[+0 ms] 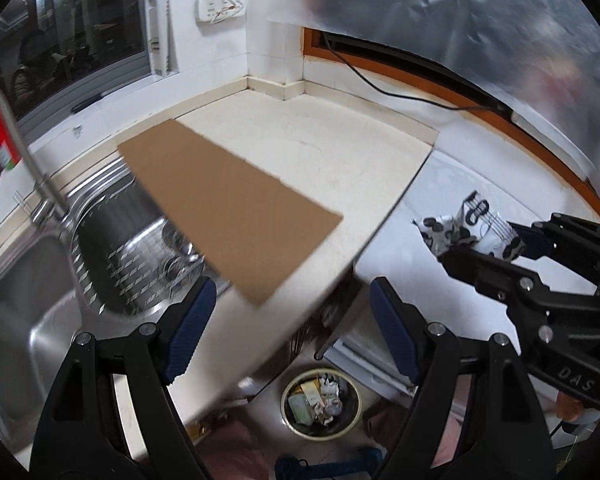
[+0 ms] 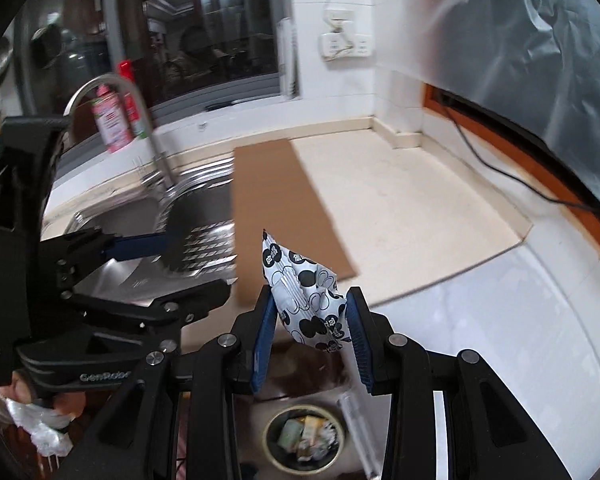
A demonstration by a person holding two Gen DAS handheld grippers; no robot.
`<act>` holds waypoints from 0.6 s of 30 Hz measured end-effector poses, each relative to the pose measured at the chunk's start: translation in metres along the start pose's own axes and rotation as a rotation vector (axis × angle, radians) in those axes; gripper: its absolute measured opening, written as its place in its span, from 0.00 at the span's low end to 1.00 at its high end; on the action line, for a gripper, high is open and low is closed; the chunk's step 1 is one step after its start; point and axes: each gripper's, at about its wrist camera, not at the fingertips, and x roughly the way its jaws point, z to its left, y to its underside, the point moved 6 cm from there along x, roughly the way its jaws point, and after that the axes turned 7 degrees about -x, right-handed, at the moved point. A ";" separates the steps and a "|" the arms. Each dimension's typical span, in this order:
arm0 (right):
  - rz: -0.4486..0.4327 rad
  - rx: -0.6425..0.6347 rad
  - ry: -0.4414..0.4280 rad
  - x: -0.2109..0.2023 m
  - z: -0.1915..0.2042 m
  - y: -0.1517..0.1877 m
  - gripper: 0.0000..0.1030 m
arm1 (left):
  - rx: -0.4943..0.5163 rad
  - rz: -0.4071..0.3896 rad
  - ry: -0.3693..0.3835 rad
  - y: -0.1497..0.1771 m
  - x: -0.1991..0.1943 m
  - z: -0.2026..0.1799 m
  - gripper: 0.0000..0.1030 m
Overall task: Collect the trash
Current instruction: 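Carry the patterned wrapper down over the trash bin with the right tool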
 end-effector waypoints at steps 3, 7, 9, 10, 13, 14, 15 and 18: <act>0.020 -0.003 -0.024 -0.014 0.032 0.039 0.34 | -0.023 0.000 -0.007 0.038 -0.012 0.000 0.75; 0.052 -0.008 -0.022 -0.010 0.056 0.091 0.34 | -0.038 -0.005 -0.015 0.094 -0.015 -0.002 0.75; 0.069 -0.002 -0.028 -0.004 0.067 0.121 0.34 | -0.020 -0.022 -0.038 0.121 -0.010 -0.004 0.75; 0.079 0.007 -0.023 0.000 0.072 0.137 0.34 | -0.009 -0.032 -0.047 0.135 -0.007 -0.005 0.75; 0.101 0.024 0.016 0.018 0.080 0.186 0.34 | 0.010 -0.031 -0.041 0.178 0.010 -0.008 0.75; 0.111 0.042 0.025 0.027 0.078 0.201 0.34 | 0.012 -0.021 -0.031 0.191 0.019 -0.009 0.75; 0.126 0.068 0.029 0.037 0.073 0.216 0.34 | 0.012 -0.012 -0.024 0.200 0.028 -0.009 0.75; 0.177 0.179 0.031 0.067 0.062 0.268 0.34 | 0.026 -0.001 -0.043 0.236 0.056 -0.008 0.75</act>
